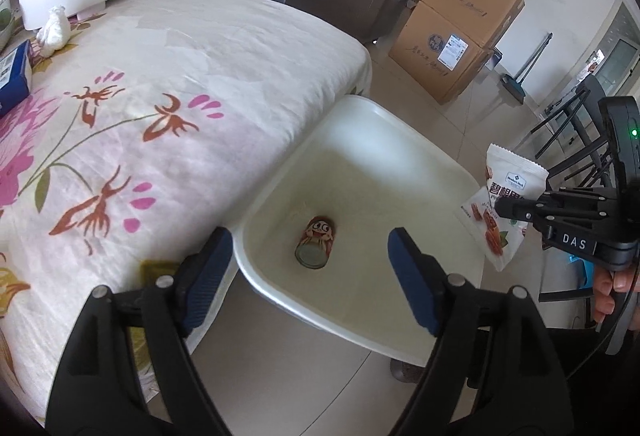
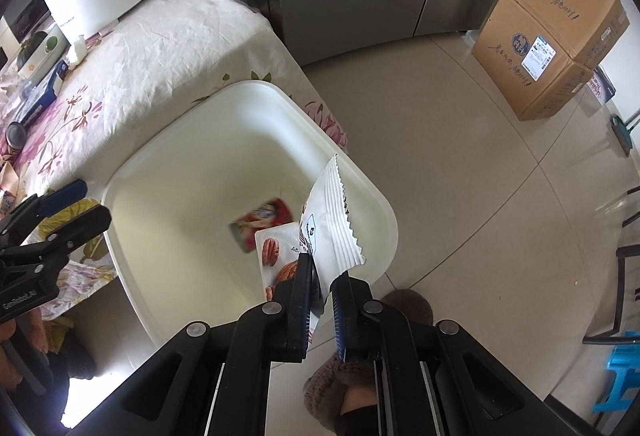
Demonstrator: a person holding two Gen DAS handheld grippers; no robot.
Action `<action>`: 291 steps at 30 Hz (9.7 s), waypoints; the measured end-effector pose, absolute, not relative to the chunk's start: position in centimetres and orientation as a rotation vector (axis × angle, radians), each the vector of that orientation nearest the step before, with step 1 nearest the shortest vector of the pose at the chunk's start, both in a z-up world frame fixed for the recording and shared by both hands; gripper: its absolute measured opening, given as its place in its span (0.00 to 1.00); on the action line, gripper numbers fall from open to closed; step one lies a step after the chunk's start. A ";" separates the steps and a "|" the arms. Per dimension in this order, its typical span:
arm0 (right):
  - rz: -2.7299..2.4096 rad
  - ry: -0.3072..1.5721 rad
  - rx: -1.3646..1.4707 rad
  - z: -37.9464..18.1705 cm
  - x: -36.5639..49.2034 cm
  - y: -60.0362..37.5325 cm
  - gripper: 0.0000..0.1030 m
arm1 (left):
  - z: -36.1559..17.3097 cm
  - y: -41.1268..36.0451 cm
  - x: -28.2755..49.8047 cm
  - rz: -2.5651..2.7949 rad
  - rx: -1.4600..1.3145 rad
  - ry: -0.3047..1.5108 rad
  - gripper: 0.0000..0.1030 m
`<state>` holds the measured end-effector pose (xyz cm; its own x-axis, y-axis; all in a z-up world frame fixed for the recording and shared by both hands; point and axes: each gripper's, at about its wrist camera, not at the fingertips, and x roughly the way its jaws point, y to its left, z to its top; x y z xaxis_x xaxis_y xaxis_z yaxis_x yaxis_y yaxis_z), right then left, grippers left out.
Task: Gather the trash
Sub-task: 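Carry the red can and white pouch to the white bin and release both, then return both tools to the table and grasp the yellow snack bag with the right tool, then grasp the red-and-white paper box with the left tool while the right tool holds the yellow bag, then carry the paper box and yellow bag over the white bin and release both, then move both tools back over the table toward the orange peel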
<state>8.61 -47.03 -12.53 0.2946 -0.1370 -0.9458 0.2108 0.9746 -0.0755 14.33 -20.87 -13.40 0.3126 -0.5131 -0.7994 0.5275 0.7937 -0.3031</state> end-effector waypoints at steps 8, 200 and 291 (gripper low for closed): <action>-0.241 1.248 0.076 -12.5 9.3 -46.9 0.12 | -13.0 -20.0 13.8 -0.667 0.026 1.054 0.79; -0.130 1.082 0.326 -8.2 4.7 -46.8 0.09 | -9.3 -19.1 13.9 -0.826 -0.082 0.946 0.22; 0.154 1.037 -0.143 -7.5 14.0 -16.7 1.00 | -8.4 15.9 12.9 -0.021 -0.159 0.959 0.99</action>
<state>14.05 -16.66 -7.50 0.5002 0.0592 -0.8639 -0.1940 0.9800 -0.0451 12.86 15.88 -8.45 0.5750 -0.0881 -0.8134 -0.0523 0.9882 -0.1440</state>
